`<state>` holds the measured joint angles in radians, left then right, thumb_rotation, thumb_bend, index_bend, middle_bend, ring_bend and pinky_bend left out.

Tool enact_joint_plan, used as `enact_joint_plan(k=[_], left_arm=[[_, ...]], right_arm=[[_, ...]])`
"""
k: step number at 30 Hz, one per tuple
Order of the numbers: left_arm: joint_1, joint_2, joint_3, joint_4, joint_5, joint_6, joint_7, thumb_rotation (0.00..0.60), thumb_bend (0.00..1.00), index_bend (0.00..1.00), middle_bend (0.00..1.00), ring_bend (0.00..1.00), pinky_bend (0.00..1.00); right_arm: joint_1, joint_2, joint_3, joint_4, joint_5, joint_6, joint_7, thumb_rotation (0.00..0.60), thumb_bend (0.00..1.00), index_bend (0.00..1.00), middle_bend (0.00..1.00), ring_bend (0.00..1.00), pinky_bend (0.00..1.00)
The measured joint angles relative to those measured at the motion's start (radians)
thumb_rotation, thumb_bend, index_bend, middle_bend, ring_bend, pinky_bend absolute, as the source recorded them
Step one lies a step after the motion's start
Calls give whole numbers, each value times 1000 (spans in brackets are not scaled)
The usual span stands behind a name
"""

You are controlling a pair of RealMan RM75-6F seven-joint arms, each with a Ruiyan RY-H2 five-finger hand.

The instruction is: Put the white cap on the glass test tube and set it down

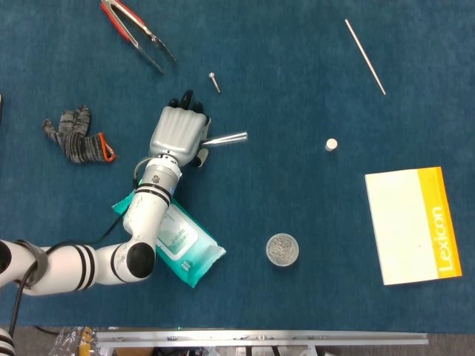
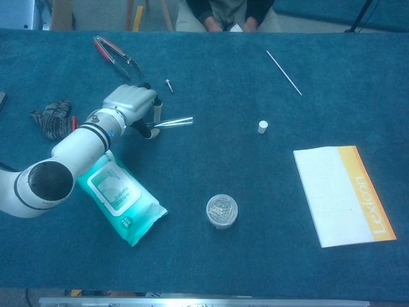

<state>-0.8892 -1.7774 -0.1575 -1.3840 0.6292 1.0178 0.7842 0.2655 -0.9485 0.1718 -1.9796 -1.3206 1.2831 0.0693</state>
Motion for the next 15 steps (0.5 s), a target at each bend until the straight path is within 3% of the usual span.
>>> enact_joint_plan(k=[15], left_arm=[[17, 40, 27, -13, 83, -21, -52, 595, 328, 561, 276, 46, 167]], right_arm=[[-5, 1, -3, -20, -1, 12, -19, 600, 303, 263, 177, 23, 174]])
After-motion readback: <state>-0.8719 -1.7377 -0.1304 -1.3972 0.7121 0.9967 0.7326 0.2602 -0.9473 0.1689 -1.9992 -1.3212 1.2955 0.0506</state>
